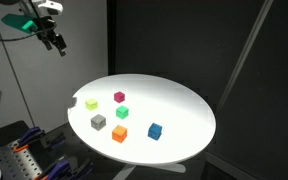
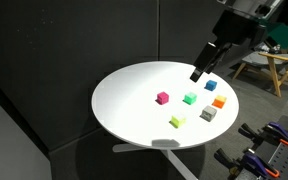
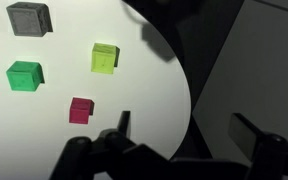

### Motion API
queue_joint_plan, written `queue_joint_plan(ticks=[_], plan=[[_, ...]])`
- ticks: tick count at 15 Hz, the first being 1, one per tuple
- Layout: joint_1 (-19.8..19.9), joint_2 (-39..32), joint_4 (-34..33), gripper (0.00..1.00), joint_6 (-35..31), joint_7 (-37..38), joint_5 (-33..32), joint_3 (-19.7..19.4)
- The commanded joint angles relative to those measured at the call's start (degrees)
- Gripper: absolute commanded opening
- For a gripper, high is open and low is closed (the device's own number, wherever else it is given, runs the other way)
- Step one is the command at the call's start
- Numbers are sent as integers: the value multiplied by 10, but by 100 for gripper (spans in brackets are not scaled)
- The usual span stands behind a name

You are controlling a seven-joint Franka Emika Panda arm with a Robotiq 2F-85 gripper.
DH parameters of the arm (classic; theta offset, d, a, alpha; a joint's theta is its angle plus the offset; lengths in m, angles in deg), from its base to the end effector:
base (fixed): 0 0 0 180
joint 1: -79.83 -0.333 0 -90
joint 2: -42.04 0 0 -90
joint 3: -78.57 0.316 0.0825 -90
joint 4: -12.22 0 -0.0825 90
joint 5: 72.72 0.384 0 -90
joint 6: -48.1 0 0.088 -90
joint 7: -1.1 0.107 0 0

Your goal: Put the yellow block on top of the green block.

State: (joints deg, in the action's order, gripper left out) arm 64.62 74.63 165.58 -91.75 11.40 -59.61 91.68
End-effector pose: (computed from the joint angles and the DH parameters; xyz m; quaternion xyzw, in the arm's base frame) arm 0.3444 0.1855 0.4403 -0.9835 -0.0732 -0.1465 0.0763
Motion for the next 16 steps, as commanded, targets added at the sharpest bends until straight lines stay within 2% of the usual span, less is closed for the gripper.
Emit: queue_joint_plan(ticks=[1, 9, 16], plan=[[12, -23, -40, 100, 41, 3, 4, -23], [45, -50, -88, 100, 121, -7, -5, -39], [55, -85, -79, 100, 96, -13, -14, -38]])
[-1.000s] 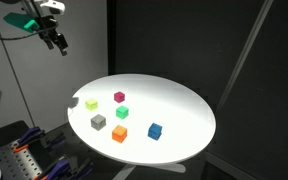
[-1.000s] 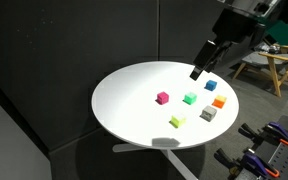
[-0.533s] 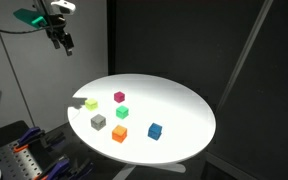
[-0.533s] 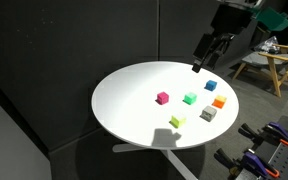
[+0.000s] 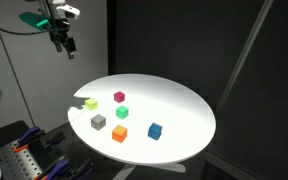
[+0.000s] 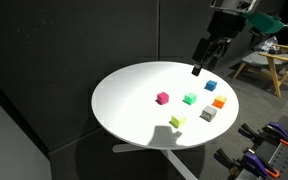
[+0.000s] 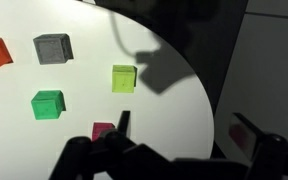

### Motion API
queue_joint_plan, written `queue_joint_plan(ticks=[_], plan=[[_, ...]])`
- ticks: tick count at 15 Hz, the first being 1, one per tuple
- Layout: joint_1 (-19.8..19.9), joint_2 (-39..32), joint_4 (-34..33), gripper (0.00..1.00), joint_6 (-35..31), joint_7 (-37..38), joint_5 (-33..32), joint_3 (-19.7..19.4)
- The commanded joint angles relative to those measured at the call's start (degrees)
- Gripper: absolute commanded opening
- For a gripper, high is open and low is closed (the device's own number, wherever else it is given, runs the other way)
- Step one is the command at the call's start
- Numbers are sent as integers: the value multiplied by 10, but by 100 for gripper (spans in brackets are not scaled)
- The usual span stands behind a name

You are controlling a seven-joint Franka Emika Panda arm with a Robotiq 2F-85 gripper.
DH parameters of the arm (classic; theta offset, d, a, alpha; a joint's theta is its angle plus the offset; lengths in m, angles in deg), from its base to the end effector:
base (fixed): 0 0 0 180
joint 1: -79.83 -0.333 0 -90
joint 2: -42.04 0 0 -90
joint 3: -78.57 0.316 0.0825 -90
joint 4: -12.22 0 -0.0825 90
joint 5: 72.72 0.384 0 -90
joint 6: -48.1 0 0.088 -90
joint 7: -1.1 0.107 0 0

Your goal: Put the yellow block on top of the green block.

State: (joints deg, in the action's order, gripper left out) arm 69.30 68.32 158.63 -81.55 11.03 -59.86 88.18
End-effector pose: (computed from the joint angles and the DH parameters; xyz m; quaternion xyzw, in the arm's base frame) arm 0.3856 0.1485 0.4380 -0.9949 -0.0188 -0.0656 0.0738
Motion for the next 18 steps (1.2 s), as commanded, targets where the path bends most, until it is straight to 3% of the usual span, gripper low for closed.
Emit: queue_joint_plan(ticks=[1, 10, 18], plan=[[11, -28, -8, 100, -15, -9, -13, -3], [43, -78, -2, 100, -119, 4, -73, -3], [41, -84, 0, 100, -122, 1, -67, -6]])
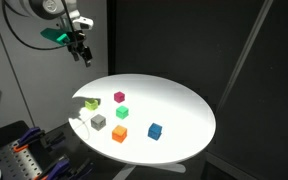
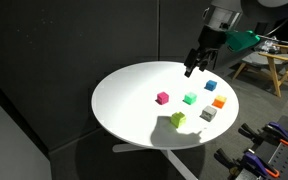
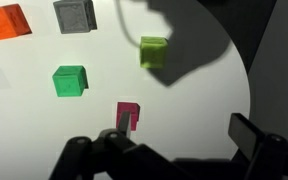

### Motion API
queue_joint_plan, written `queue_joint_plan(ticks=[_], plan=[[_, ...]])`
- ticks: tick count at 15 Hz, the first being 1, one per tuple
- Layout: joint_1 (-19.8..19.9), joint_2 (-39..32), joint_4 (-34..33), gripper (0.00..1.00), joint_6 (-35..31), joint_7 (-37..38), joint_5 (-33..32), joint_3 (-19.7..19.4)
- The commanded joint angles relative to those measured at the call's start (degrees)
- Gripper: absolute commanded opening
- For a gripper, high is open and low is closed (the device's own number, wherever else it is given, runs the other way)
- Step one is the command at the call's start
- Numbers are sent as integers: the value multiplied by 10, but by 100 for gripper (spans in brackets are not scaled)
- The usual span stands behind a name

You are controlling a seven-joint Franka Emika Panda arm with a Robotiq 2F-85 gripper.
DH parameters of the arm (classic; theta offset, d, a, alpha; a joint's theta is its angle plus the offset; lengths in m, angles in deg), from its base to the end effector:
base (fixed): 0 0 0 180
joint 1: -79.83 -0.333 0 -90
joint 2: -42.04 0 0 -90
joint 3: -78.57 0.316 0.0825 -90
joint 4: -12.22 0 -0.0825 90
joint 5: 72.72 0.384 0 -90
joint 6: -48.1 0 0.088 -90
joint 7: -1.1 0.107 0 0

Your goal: Put the yellow block on top of the green block.

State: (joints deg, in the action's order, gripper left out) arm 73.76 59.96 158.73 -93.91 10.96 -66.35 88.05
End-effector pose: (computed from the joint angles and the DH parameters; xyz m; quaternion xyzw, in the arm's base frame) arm 0.4275 0.1184 0.3985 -0.9932 -0.0087 -0.1099 0.0385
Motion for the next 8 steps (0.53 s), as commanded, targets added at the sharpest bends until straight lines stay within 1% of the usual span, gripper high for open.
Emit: queue_joint_plan(ticks=[1, 3, 6, 8], plan=[[-4, 0, -1, 100, 1, 1, -2, -4], [-4, 0, -1, 100, 1, 1, -2, -4], [1, -15, -14, 100, 29, 8, -15, -1], [1, -25, -19, 100, 36, 6, -17, -2]])
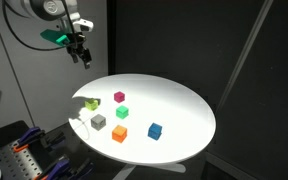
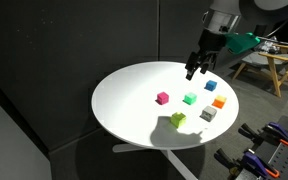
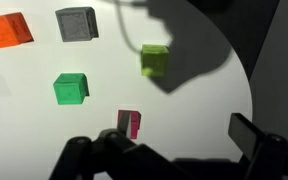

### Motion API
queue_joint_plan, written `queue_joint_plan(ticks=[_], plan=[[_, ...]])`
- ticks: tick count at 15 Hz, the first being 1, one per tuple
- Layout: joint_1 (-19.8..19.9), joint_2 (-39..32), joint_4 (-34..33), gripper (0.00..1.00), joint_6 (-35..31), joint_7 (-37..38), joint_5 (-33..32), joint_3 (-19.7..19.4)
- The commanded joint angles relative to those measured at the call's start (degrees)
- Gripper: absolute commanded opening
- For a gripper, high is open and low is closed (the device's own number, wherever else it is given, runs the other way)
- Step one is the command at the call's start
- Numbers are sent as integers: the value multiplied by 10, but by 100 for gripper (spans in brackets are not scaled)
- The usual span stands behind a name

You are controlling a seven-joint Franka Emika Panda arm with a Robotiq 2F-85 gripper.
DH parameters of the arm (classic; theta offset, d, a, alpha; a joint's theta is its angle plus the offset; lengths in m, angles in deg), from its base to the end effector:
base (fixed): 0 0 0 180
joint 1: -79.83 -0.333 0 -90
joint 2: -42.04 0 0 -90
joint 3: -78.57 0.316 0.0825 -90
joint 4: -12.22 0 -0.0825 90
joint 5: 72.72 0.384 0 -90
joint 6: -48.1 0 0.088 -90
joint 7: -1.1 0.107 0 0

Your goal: Put the yellow block on top of the green block.

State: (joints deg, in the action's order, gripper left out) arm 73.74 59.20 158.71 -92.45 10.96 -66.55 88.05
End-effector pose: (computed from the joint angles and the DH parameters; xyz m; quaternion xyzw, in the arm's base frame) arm 0.4262 0.1183 0.3901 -0.9952 -0.0102 -0.0913 0.0344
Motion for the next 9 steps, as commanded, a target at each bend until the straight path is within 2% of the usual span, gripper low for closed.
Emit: queue_joint_plan(ticks=[1, 9], plan=[[0, -25, -22, 100, 24, 2, -13, -3], [0, -95, -36, 100, -20, -5, -3, -10]])
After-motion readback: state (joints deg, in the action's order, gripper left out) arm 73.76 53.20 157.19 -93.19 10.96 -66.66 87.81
